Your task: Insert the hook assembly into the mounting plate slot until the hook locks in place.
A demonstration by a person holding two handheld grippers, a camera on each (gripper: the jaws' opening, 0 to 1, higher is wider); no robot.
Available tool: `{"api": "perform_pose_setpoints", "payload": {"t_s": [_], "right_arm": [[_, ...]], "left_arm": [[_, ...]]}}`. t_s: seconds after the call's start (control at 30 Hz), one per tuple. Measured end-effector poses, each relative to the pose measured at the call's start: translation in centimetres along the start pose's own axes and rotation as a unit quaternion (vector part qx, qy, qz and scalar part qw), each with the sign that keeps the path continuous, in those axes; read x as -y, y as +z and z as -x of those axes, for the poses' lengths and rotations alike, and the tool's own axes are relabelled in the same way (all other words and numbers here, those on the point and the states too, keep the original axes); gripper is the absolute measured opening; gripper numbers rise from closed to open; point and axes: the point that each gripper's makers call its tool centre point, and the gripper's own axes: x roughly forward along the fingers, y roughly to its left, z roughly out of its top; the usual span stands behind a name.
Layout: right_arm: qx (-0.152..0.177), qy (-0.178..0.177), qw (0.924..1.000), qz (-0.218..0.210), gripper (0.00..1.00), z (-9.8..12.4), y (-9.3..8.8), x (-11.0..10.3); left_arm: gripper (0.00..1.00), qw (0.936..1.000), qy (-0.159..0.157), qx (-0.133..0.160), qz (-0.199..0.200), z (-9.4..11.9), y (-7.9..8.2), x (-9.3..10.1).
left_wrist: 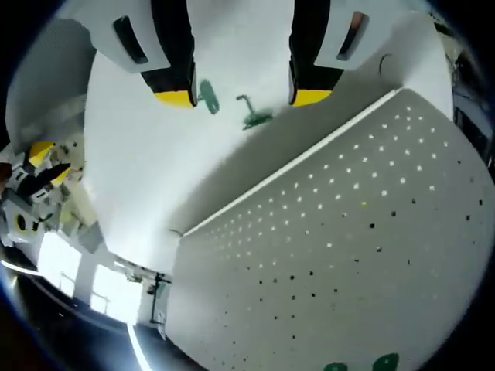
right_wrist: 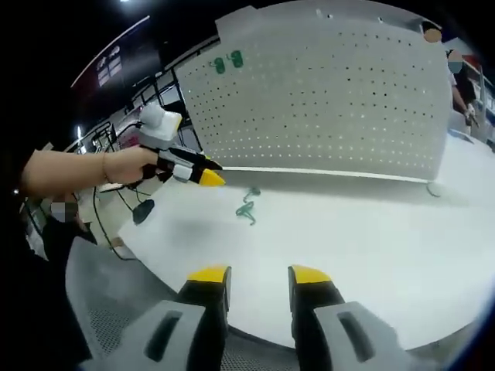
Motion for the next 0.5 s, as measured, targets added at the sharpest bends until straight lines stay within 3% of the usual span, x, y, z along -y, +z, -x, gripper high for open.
{"api": "perform_pose_setpoints", "payload": {"t_s": [0.13,0.23,0.5], "right_arm": [[0.002,-0.010,0.9998,-0.014,0.27,0.1,0.0,0.5],[0.008,-0.023,0.9997,-0.010,0.25,0.2,0.2,0.9],[0.007,-0.034,0.9993,-0.014,0.23,0.0,0.3,1.6]], "left_arm": [[0.47,0.9998,-0.014,-0.006,-0.014,-1.7,0.5,-0.5],[0.46,0.9978,-0.034,-0.013,-0.055,-3.2,0.7,-0.1],[0.40,0.9845,-0.065,-0.066,-0.149,-5.9,0.1,0.3]]}}
